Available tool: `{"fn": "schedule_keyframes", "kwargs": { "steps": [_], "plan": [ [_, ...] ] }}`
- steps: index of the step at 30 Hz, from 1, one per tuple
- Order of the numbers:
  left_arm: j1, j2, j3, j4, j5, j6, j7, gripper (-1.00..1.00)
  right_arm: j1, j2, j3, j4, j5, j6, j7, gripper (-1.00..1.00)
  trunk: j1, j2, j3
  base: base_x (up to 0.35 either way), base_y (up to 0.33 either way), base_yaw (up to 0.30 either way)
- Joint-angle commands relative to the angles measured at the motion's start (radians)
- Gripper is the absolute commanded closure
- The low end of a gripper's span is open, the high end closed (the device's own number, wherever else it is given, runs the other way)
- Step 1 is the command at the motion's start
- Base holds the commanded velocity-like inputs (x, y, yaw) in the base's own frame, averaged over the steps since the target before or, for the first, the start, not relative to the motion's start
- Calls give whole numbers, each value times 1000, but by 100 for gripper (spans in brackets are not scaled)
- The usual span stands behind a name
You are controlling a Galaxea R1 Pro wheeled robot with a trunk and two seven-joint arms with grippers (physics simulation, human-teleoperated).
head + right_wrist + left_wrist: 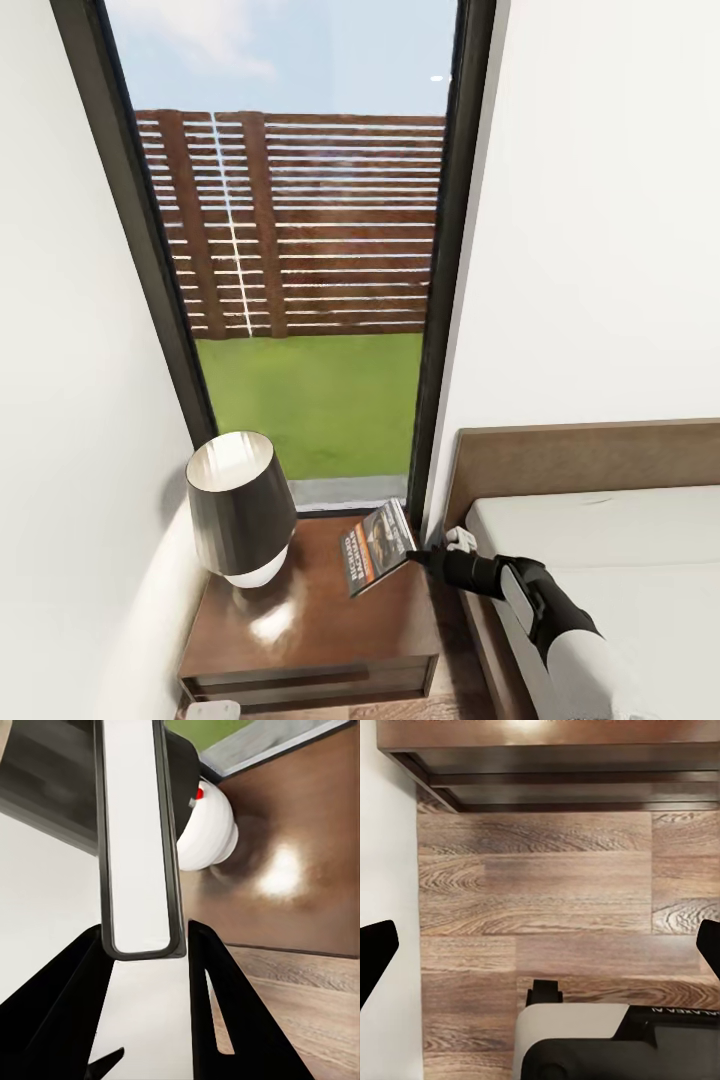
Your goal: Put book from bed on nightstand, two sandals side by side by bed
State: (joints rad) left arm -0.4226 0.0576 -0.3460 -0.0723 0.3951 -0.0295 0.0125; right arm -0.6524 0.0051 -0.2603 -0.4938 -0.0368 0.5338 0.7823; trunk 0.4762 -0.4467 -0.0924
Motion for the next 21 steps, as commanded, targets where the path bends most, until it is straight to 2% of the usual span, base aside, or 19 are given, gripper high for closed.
{"fn": "schedule_keyframes", "kwargs": {
  "steps": [1, 21],
  "plan": [
    [-1, 0, -8, 0, 8, -3, 1, -100, -1, 1, -5, 0, -5, 9, 1, 100, 4, -9, -5, 0, 0, 0],
    [-1, 0, -9, 0, 8, -11, 1, -100, -31, 7, -5, 3, -4, 25, -9, 100, 81, -149, -68, 0, 0, 0]
  ]
}}
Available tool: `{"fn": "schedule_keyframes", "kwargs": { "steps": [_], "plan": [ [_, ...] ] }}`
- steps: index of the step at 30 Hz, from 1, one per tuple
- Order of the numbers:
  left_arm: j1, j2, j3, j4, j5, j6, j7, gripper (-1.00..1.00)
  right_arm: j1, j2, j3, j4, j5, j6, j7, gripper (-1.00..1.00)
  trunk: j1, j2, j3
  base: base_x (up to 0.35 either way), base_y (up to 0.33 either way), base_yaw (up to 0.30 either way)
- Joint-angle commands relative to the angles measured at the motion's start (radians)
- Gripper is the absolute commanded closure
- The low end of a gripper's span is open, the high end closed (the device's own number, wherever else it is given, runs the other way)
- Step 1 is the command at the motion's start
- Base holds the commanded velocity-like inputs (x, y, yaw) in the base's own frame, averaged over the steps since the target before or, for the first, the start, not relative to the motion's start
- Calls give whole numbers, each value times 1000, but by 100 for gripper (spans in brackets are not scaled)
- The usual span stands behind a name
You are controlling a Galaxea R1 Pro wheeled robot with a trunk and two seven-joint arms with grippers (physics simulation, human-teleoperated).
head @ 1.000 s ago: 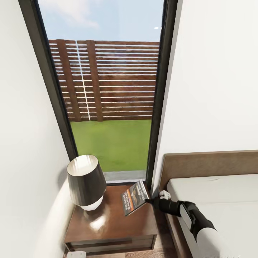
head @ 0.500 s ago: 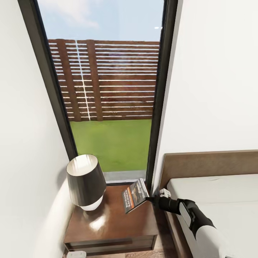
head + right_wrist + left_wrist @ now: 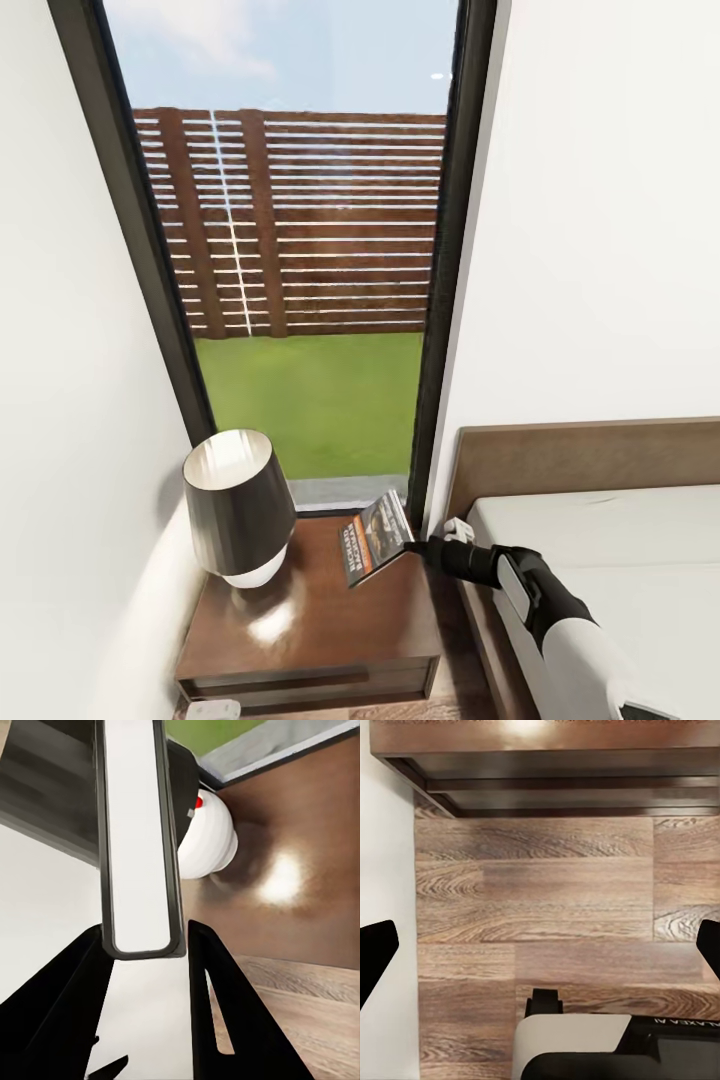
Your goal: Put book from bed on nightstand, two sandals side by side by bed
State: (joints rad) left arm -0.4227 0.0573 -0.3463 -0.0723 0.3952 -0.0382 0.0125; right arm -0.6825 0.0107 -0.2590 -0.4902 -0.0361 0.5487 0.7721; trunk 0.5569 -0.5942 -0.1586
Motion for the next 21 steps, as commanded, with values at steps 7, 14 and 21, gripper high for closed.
{"fn": "schedule_keyframes", "kwargs": {
  "steps": [7, 14, 21],
  "plan": [
    [-1, 0, -9, 0, 8, -3, 1, -100, -2, 4, -5, 3, -4, 13, 0, 100, 27, -51, -24, 0, 0, 0],
    [-1, 1, -9, 0, 8, -3, 1, -100, -2, 5, -5, 4, -4, 14, -16, 100, 54, -100, -46, 0, 0, 0],
    [-1, 1, -8, 0, 8, -3, 1, -100, -2, 5, -7, 29, -5, 14, -23, 100, 81, -149, -68, 0, 0, 0]
  ]
}}
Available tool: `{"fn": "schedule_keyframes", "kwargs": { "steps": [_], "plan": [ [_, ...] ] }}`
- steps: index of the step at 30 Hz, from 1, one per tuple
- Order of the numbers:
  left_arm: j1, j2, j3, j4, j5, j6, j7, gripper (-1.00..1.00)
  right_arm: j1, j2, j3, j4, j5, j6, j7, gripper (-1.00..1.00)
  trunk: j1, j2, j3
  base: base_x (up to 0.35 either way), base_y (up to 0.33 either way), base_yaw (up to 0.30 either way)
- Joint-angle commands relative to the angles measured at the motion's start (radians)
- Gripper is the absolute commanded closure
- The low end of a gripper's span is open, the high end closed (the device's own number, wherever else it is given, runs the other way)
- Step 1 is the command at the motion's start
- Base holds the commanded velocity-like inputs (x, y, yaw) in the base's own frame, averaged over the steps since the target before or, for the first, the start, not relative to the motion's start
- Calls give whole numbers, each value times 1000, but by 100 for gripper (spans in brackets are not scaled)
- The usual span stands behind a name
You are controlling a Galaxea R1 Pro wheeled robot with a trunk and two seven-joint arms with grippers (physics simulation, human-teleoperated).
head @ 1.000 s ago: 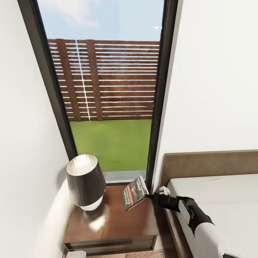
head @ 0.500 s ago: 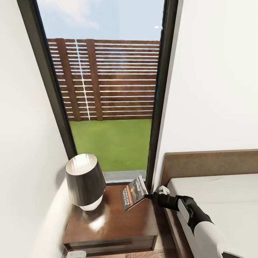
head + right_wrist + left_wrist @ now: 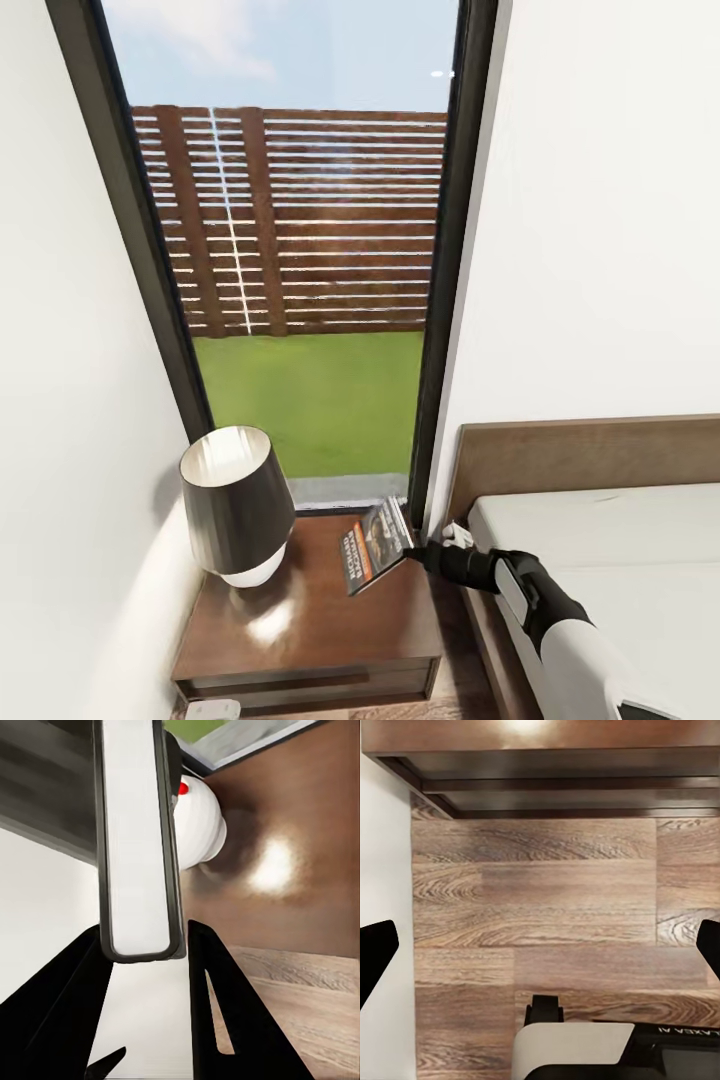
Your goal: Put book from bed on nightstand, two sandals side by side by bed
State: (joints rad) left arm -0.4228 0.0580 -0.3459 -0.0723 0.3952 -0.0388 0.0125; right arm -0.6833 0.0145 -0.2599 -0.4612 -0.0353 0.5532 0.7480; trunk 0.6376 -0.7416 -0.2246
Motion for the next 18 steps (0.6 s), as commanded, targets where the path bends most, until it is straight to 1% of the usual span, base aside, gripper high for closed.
{"fn": "schedule_keyframes", "kwargs": {
  "steps": [1, 6, 18],
  "plan": [
    [-1, 0, -9, 0, 8, -3, 1, -100, -1, 0, -7, 5, -6, 10, 1, 100, 4, -8, -5, 0, 0, 0],
    [-1, 0, -8, 0, 8, -3, 1, -100, 0, -3, -9, 20, -6, 9, 2, 100, 23, -43, -20, 0, 0, 0],
    [-1, 0, -8, 0, 8, -3, 1, -100, 1, -1, -8, 25, -6, 9, 1, 100, 69, -127, -58, 0, 0, 0]
  ]
}}
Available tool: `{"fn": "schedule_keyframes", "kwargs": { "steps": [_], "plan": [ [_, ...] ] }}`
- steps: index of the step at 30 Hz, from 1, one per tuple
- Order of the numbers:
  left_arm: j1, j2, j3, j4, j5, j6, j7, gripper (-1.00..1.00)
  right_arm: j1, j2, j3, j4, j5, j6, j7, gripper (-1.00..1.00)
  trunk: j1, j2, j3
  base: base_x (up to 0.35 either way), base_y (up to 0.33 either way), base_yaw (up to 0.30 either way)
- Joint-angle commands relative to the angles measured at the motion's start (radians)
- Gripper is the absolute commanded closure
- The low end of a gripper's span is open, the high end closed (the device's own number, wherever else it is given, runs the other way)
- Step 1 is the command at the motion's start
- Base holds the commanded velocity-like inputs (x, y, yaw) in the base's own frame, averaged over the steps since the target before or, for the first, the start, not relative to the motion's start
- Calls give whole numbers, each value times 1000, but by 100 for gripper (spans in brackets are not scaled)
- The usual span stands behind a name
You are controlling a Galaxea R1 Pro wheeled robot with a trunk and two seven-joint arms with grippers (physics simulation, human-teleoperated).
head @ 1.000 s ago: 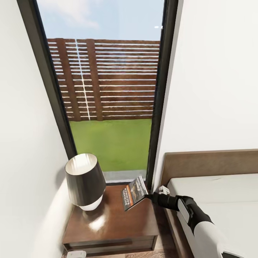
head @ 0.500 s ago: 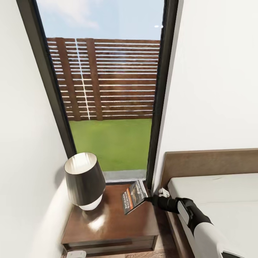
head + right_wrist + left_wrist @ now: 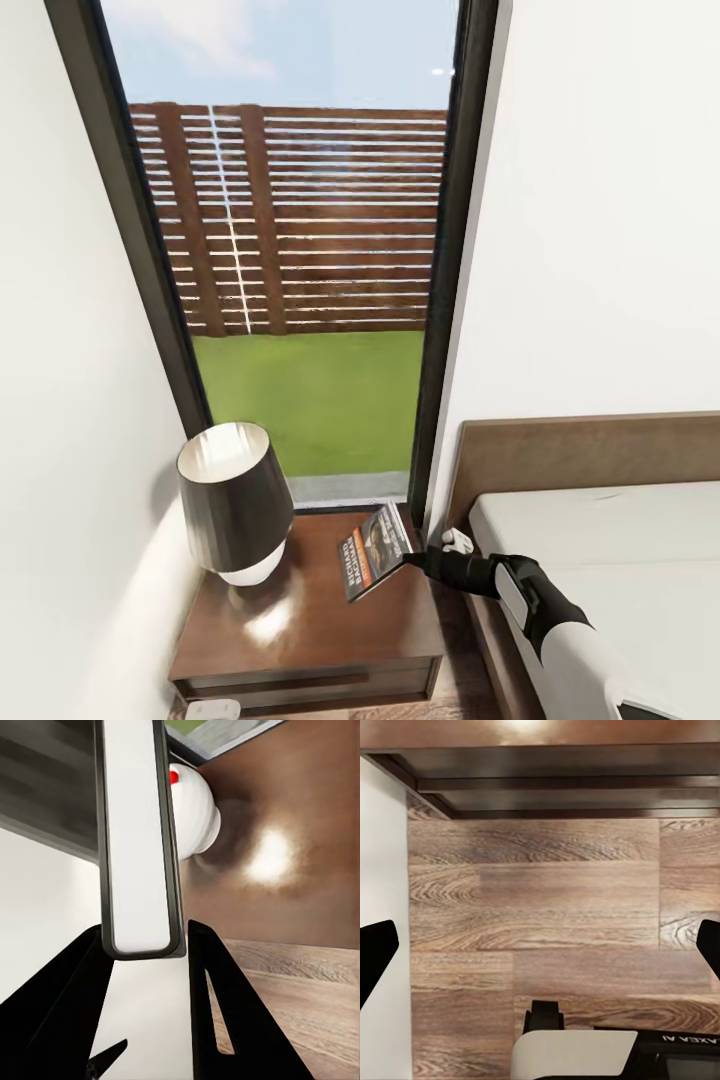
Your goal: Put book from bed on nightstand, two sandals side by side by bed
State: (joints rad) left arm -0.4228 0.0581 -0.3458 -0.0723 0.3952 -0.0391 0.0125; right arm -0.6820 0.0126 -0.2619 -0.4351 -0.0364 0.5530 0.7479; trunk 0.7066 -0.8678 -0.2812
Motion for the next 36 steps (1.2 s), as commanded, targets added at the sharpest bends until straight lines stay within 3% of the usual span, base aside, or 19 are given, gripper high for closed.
{"fn": "schedule_keyframes", "kwargs": {
  "steps": [1, 36],
  "plan": [
    [-1, 0, -9, 0, 8, -3, 1, -100, -1, 1, -6, -1, -5, 10, 1, 100, 4, -8, -5, 0, 0, 0],
    [-1, 0, -9, 0, 8, -24, 1, -100, -23, 5, -2, -1, -6, 11, -7, 100, 138, -253, -114, 0, 0, 0]
  ]
}}
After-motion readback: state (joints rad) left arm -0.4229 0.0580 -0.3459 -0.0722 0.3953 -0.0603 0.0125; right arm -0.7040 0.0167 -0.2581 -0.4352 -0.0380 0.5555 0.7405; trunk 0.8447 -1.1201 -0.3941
